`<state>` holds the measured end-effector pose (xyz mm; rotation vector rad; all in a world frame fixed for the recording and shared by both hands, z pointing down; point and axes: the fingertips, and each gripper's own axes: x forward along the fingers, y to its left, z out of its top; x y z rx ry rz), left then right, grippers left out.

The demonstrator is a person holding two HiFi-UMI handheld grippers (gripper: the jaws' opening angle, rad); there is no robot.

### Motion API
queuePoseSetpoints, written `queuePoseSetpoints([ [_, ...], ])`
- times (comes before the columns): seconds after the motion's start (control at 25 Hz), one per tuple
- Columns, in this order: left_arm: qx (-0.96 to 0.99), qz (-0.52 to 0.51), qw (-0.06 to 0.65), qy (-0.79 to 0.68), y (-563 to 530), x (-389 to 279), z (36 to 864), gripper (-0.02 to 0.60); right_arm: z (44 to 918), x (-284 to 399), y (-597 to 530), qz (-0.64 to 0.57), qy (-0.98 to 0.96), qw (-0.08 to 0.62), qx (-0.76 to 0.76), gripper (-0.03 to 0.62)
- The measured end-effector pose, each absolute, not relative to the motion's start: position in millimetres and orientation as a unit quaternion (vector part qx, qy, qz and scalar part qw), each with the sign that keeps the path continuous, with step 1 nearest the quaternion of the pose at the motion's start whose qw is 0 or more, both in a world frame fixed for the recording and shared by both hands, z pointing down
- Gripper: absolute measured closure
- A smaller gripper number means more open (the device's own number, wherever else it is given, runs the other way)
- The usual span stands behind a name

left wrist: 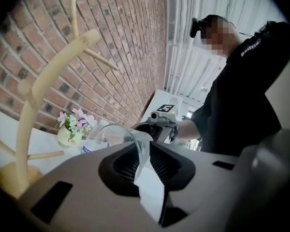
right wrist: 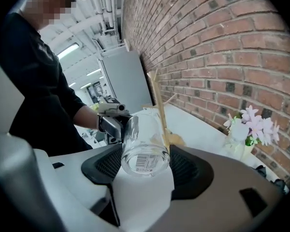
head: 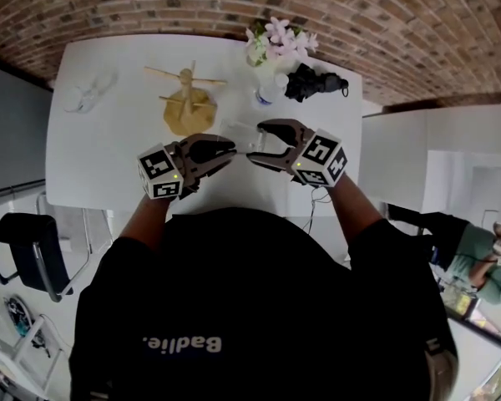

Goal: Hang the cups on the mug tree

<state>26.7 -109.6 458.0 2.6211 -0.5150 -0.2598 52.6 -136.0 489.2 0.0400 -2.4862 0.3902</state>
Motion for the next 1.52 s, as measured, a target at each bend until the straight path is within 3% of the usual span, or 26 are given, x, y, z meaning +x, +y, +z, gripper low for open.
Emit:
queuePoseSetpoints([
  [0.56,0.872,-0.196,0.323,-0.311,-163,-2,503,0.442,509,34,-182,0.116,-0.901,0.404,0.105,0.280],
  [1.52,0.806,-0.320,0.375,-0.327,-181,-34,543,0.439,535,3,-203,0.089,-0.885,0.444,0.109,0.283],
])
